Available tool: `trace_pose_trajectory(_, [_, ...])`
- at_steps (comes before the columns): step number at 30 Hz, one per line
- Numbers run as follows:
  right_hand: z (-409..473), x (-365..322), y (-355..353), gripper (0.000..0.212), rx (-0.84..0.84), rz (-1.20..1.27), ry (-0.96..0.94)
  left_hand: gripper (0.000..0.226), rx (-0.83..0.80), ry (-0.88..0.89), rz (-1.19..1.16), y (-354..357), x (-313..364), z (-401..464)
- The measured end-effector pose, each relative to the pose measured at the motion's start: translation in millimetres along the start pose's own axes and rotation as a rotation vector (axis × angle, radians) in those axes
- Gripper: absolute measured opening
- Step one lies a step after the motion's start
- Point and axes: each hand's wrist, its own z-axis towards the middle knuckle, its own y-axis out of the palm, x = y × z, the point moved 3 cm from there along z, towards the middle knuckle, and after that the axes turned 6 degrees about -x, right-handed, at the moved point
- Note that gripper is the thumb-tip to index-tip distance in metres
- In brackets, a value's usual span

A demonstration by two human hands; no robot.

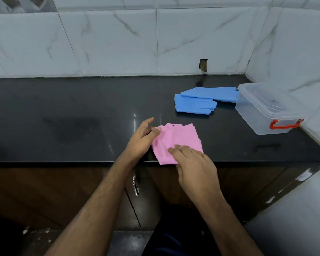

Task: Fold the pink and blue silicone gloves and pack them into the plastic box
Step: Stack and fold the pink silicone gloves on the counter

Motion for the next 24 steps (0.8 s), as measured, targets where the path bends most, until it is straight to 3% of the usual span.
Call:
trace_pose_trajectory(2, [-1, 0, -9, 0.039, 0.018, 0.029, 0.018, 0.059, 0.075, -0.011, -0.078, 3, 0, -6])
trace_pose_trajectory(6, [-2, -2, -27, 0.032, 0.021, 0.029, 0.034, 0.035, 0.357, -0.006, -0.185, 15, -1, -38])
trace_pose_trajectory(8, [-2, -1, -37, 0.031, 0.031, 0.032, 0.056, 0.049, 0.515, -0.019, -0.210, 26, 3, -65])
trace_pose_trajectory(10, [-2, -2, -46, 0.030, 0.051, 0.031, 0.078, 0.060, 0.552, -0.077, -0.238, 34, 10, -81])
trace_pose_trajectory(16, [-12, -2, -69, 0.025, 0.140, 0.144, 0.182, 0.082, 0.168, -0.259, -0.408, 46, 39, -84])
trace_pose_trajectory(20, [-19, 0, -78, 0.025, 0.191, 0.164, 0.191, 0.137, -0.490, -0.457, -0.572, 58, 36, -96])
trace_pose_trajectory(22, [-25, -4, -81, 0.027, 0.242, 0.149, 0.162, 0.130, -0.570, -0.374, -0.804, 67, 47, -101])
trace_pose_trajectory(24, [-32, -12, -83, 0.031, 0.284, 0.100, 0.076, 0.105, -0.484, -0.207, -1.030, 71, 59, -97])
